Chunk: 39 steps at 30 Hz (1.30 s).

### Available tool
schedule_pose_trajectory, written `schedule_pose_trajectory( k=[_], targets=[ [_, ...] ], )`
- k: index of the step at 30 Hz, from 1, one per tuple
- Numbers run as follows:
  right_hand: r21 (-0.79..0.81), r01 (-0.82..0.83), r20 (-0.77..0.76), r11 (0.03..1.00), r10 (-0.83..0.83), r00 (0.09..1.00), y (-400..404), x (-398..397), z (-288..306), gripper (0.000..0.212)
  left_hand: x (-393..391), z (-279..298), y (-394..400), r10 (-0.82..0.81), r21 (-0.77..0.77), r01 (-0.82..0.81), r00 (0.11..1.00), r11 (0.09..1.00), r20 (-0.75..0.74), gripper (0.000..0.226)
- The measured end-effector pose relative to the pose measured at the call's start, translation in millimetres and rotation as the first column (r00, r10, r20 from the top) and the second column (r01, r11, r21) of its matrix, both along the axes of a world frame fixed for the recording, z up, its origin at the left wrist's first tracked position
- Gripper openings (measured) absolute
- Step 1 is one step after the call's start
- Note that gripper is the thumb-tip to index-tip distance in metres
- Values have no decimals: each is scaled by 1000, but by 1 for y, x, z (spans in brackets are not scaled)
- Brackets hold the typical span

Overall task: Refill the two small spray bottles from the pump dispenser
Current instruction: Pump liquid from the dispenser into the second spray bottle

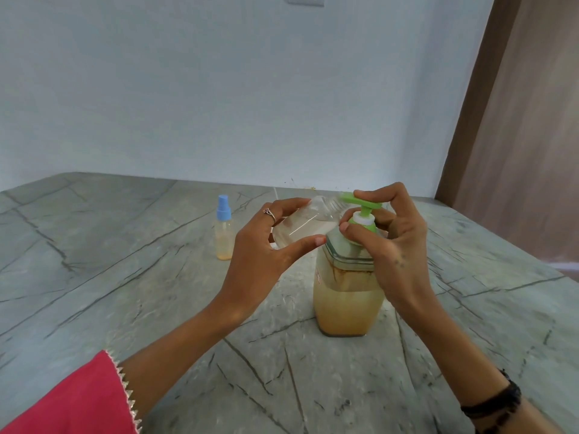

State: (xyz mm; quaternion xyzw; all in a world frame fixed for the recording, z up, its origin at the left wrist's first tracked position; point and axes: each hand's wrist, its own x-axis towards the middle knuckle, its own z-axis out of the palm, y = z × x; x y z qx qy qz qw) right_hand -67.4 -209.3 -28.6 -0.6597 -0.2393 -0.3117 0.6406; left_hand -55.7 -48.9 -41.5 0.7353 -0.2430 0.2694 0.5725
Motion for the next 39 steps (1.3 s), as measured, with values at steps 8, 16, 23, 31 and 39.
schedule_pose_trajectory(
  k=[8,16,23,31,39],
  targets=[
    [-72,-7,37,997,10,999,1,-1,-3,36,-1,2,0,3,-27,-3,1000,1000,-4,43],
    [-10,-16,19,1000,16,1000,1,-3,0,32,-2,2,1,-2,-23,2,1000,1000,-4,44],
    [17,50,-18,999,-50,999,-1,-3,2,21,-4,1,-1,-11,-12,11,1000,1000,-4,43],
    [-25,15,57,1000,-13,998,0,-8,-3,33,-3,2,-1,-20,-33,20,1000,999,9,44],
    [-27,38,38,999,-37,999,0,-5,0,34,-2,3,0,-17,-40,17,1000,999,3,45]
  ],
)
